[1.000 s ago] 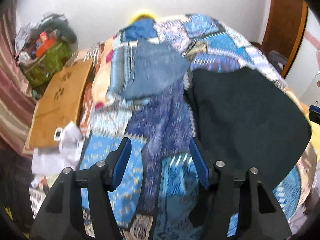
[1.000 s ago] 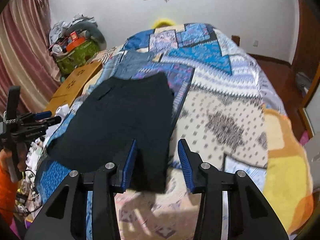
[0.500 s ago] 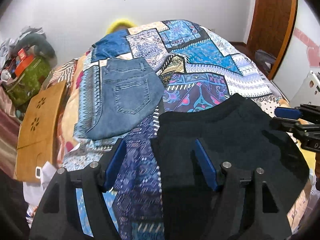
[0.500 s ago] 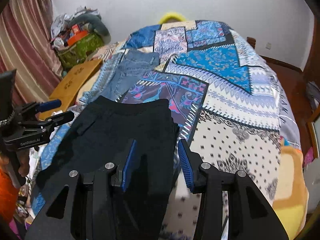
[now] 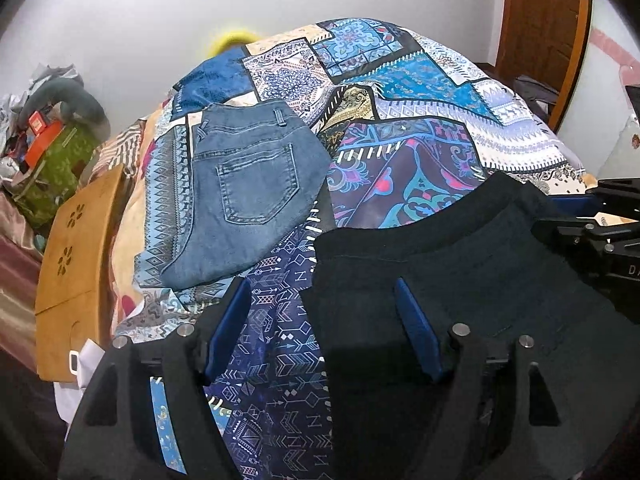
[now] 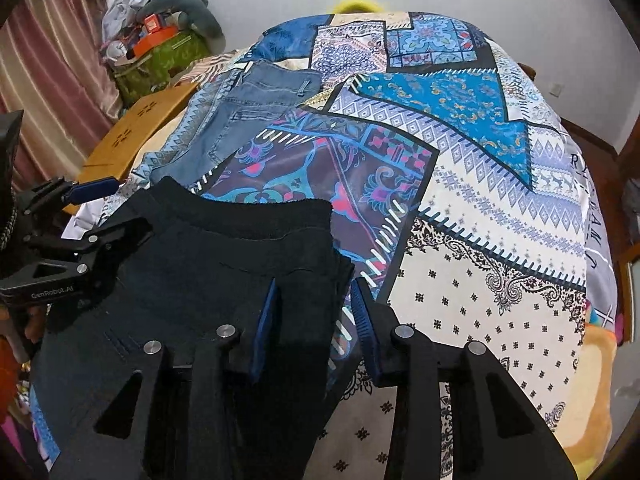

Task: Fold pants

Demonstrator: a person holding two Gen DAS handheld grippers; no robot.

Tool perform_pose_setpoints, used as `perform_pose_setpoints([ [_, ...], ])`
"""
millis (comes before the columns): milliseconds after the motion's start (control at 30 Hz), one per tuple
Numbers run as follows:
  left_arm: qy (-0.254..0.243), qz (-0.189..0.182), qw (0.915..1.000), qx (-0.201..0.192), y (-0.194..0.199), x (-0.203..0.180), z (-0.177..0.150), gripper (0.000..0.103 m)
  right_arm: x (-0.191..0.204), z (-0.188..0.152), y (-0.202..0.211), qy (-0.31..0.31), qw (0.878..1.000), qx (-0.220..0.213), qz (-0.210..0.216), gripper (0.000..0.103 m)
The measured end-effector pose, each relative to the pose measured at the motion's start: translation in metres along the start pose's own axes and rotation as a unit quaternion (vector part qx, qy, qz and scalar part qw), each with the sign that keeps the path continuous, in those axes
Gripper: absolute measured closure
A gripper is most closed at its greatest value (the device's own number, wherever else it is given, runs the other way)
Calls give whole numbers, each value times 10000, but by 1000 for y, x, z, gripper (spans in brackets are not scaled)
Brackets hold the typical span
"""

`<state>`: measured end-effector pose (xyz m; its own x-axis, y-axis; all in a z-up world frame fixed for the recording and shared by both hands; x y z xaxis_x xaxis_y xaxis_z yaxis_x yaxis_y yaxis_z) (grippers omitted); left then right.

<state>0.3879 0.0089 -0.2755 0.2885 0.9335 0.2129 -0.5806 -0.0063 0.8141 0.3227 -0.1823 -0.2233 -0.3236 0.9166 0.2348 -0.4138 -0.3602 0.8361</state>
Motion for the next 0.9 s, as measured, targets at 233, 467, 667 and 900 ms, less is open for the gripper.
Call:
perform_pose_setpoints([
  [233,84,131,9998,-108,24,6,1,29,1,0,25,-140,9996,-121,-219,70],
  [467,289,-203,9980,-517,76,8,-4,17,12,-9,65,-90,9991,-409,49,42],
  [667,569,-740,9955,-189,74,5,-25,5,15,-27,72,-195,9988,-374,230,25],
  [900,779,-1214,9876,622,35,-2,-50,5,-2,-55,40,-508,9979,202,341,24],
])
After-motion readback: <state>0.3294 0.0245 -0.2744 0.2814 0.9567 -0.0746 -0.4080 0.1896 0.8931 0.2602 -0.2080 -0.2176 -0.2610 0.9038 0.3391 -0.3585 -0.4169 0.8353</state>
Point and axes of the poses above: each gripper's, at about its wrist camera, not at the fingertips, and y roughly against the way its jaws point, x to its left, z to its top, the point moved 4 cm from there along -y, roughly the way its jaws point, and after that the axes turned 8 degrees about -y, right-handed, at the moved point
